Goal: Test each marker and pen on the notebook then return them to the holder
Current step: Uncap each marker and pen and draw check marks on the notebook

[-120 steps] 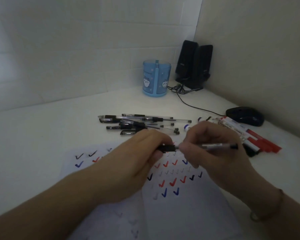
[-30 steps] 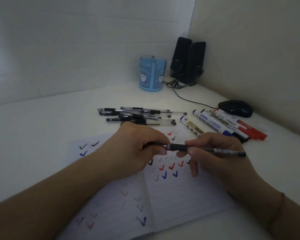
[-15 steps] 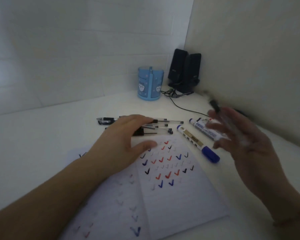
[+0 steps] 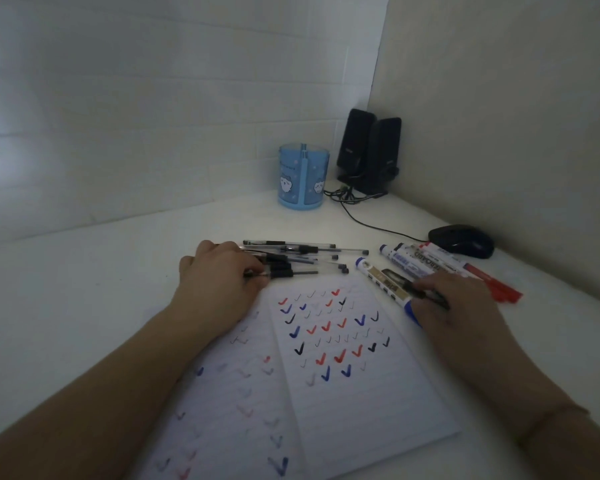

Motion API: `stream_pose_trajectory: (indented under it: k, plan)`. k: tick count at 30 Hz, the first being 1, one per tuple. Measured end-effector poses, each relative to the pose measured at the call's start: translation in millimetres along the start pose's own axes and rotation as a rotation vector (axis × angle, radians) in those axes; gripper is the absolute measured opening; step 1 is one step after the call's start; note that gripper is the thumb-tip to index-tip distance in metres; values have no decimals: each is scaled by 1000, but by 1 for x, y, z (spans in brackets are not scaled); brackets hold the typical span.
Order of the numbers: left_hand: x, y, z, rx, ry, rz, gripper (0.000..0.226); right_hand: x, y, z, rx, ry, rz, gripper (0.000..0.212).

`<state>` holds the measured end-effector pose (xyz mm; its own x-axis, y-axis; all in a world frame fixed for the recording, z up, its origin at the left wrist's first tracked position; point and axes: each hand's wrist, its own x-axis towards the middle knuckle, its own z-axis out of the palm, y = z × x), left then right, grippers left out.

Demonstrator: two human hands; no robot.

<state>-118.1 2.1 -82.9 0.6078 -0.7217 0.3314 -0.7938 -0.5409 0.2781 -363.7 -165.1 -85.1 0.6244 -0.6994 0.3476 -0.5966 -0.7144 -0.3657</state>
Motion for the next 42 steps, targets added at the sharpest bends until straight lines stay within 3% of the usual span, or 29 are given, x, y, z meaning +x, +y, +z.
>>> stream_pose_trajectory:
  k: [6, 9, 12, 14, 16, 19, 22, 26, 29, 33, 42]
  plan:
    - [2, -5, 3, -51, 139, 114, 14, -4, -13, -6, 15, 235, -88, 12]
    - [-4, 2, -8, -214, 246, 182, 17, -11, -25, -13, 248, 147, -105, 6]
    - [-24, 32, -22, -468, 80, 331, 16, -21, -41, -15, 489, -97, -136, 27]
    - [-38, 50, -26, -439, -95, 485, 22, -25, -49, -15, 767, -187, -200, 32]
    - [-45, 56, -23, -401, -203, 587, 24, -28, -51, -13, 924, -151, -224, 22]
    - [-48, 59, -21, -381, -254, 655, 26, -30, -55, -11, 899, -102, -190, 12]
    - [-48, 60, -19, -314, -273, 728, 22, -32, -54, -6, 904, -111, -240, 16]
    - [-45, 56, -17, -251, -323, 725, 19, -32, -50, -3, 907, -178, -298, 10]
    - [-44, 54, -19, -312, -358, 631, 31, -29, -48, -10, 966, -233, -267, 7]
    - [-45, 46, -24, -493, -344, 503, 18, -21, -43, -25, 1117, -248, -193, 23]
    - [-44, 45, -19, -499, -302, 440, 34, -22, -43, -10, 768, -164, 16, 33]
